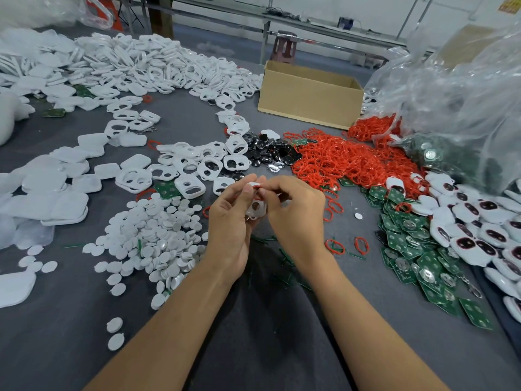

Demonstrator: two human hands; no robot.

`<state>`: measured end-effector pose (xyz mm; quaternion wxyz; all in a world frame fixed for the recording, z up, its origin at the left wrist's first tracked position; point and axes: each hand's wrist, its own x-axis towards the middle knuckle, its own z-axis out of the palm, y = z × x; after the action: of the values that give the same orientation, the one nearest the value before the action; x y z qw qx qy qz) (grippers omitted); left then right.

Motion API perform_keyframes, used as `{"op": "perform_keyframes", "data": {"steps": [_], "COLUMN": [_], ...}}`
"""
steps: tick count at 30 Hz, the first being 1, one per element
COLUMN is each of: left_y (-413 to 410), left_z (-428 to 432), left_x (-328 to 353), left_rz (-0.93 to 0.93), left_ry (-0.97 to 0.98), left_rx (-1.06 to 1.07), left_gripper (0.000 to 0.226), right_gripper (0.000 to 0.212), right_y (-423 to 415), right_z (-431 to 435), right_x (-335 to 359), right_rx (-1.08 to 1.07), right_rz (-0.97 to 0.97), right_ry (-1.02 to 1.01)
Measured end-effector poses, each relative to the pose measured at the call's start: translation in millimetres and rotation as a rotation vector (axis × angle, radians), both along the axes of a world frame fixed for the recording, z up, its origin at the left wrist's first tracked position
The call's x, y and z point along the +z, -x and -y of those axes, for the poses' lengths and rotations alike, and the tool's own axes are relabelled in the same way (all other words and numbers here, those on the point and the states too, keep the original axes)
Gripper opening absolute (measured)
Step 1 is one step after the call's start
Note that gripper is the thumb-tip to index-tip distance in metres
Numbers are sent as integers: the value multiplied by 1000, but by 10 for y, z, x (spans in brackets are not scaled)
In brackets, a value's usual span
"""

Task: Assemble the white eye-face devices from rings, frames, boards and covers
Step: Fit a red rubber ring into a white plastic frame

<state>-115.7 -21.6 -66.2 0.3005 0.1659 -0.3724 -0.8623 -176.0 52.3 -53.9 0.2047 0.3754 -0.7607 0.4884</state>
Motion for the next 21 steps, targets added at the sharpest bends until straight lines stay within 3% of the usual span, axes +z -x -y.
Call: {"op": "perform_keyframes", "data": {"steps": [6, 21], "left_y": [-11, -11], "left_z": [30, -41], "left_x": [9, 52], "left_rz": [-2, 36], "left_ry": [-67, -8], "left_rx": [-21, 17], "left_gripper": [18, 17], "right_gripper": [17, 15], "right_y": [-16, 19], "right_z": [17, -15], "right_x": [-24, -47], "right_rx": [27, -17], "right_rz": [-9, -140], "right_ry": [-7, -9]}}
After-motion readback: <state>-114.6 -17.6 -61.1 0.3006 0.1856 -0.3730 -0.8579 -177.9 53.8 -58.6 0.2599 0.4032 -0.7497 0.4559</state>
